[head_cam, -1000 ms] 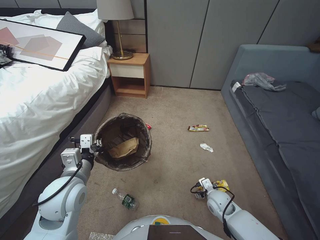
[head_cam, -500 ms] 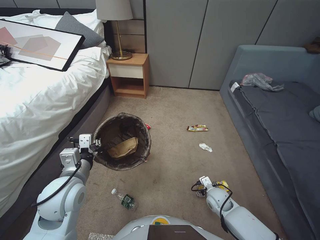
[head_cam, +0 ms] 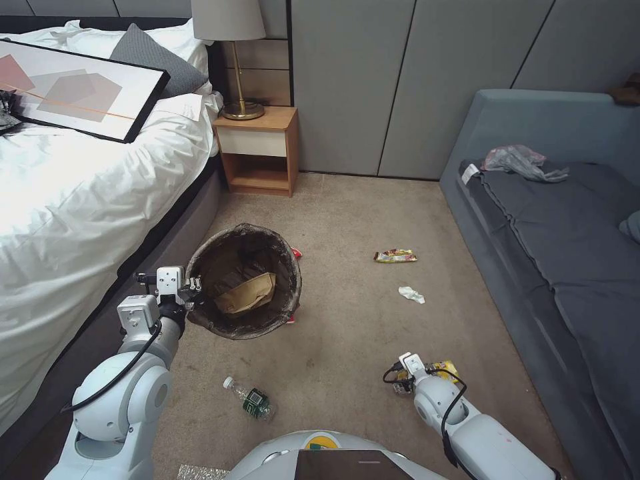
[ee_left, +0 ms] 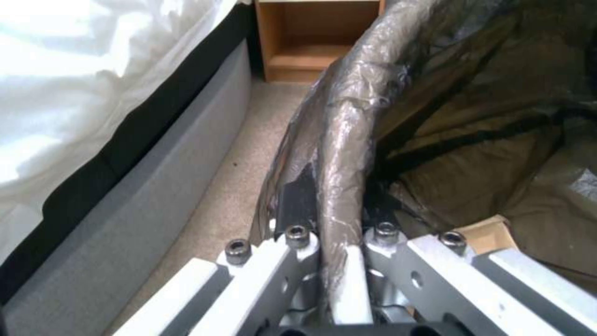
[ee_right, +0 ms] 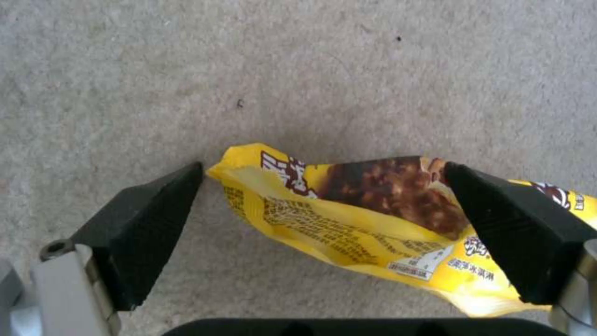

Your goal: Pick up the trash bin, then pick up the garbage from the floor and place it into the trash bin.

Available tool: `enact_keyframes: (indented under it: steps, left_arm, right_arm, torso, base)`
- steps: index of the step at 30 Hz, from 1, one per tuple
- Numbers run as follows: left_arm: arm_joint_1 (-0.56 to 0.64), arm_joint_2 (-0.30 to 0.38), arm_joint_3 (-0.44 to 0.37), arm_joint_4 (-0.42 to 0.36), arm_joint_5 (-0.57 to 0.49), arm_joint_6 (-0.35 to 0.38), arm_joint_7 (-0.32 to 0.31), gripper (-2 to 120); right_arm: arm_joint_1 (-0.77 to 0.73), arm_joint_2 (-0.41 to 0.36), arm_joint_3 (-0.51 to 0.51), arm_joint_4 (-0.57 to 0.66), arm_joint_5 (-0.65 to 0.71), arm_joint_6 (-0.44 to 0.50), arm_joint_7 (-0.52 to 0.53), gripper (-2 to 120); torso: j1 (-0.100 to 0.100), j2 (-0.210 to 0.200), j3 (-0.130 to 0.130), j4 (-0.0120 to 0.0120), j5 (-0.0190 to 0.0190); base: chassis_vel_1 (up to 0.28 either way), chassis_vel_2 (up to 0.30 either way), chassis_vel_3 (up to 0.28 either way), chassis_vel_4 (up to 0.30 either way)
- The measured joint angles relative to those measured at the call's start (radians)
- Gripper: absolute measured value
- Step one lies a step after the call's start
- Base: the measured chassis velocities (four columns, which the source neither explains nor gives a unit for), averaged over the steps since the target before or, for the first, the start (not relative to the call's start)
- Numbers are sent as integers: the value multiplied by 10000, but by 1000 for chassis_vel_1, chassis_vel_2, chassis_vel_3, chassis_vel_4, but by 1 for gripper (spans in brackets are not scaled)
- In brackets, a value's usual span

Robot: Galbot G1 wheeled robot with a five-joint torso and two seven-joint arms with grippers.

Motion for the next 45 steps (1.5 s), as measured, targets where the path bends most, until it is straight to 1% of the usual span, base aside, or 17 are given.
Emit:
enact_keyframes:
  steps: [4,6,7,9,11,13,14,17,19,20,21,23,24,26,27,29,45]
  left_arm:
    - [-12,-11,0,7,0,0,0,0]
    - [-21,-9,-8,15,0,0,9,0]
    - [-21,-9,-8,15,0,0,9,0]
    - [-26,-11,-14,18,1,0,9,0]
    - [-26,-14,-14,17,4,0,10,0]
    - [-26,-30,-6,19,8,0,18,0]
    - [-26,-30,-6,19,8,0,18,0]
    - [-25,-32,3,19,16,0,27,0]
    - [-24,-31,-4,18,16,0,32,0]
    - [-23,-23,-14,14,17,0,37,0]
    - [-23,-23,-14,14,17,0,37,0]
    - [-22,-21,-17,11,18,0,43,0]
    - [-22,-21,-17,11,18,0,43,0]
    - [-27,-29,-8,11,26,0,45,0]
    - [-27,-29,-8,11,26,0,45,0]
    - [-27,-48,16,11,32,0,47,0]
    - [-4,-30,27,-32,46,0,53,0]
  right_arm:
    - [-19,-27,-10,60,-10,-9,6,92]
    - [-124,-104,-25,257,-11,-25,33,84]
    - [-124,-104,-25,257,-11,-25,33,84]
    - [-319,-179,-37,606,0,-29,100,73]
    - [-383,-207,-42,741,23,-45,130,69]
    - [-499,-260,-55,1099,95,-49,169,57]
    - [-499,-260,-55,1099,95,-49,169,57]
    - [-515,-286,-65,1226,147,-51,170,43]
    - [-519,-300,-72,1261,157,-52,170,39]
    - [-520,-325,-80,1296,161,-53,169,30]
    - [-520,-325,-80,1296,161,-53,169,30]
    - [-517,-337,-87,1307,166,-55,167,21]
    - [-517,-337,-87,1307,166,-55,167,21]
    - [-505,-349,-94,1324,166,-55,168,10]
    - [-505,-349,-94,1324,166,-55,168,10]
    - [-486,-364,-100,1378,180,-57,187,0]
    - [-457,-333,-101,1416,277,-58,323,0]
  torso:
    - [0,-1,1,1,2]
    - [1,-2,2,3,8]
    - [1,-2,2,3,8]
    - [1,-3,2,4,15]
    - [1,-3,3,2,11]
    - [1,-3,2,-3,5]
    - [1,-3,2,-3,5]
    - [1,-3,2,-1,3]
    - [1,-3,2,-2,3]
    - [1,-3,2,-1,1]
    - [1,-3,2,-1,1]
    - [1,-3,1,-1,1]
    - [1,-3,1,-1,1]
    - [1,-3,1,-1,0]
    - [1,-3,1,-1,0]
    - [1,-3,1,-2,0]
    - [1,-2,1,-2,-1]
  base:
    - [0,0,0,0]
    - [0,0,0,0]
    - [0,0,0,0]
    - [0,0,0,0]
    - [0,0,0,0]
    - [0,0,0,0]
    - [0,0,0,0]
    - [0,0,0,0]
    - [0,0,0,0]
    - [0,0,0,0]
    - [0,0,0,0]
    - [0,0,0,0]
    - [0,0,0,0]
    - [0,0,0,0]
    - [0,0,0,0]
    - [0,0,0,0]
    - [0,0,0,0]
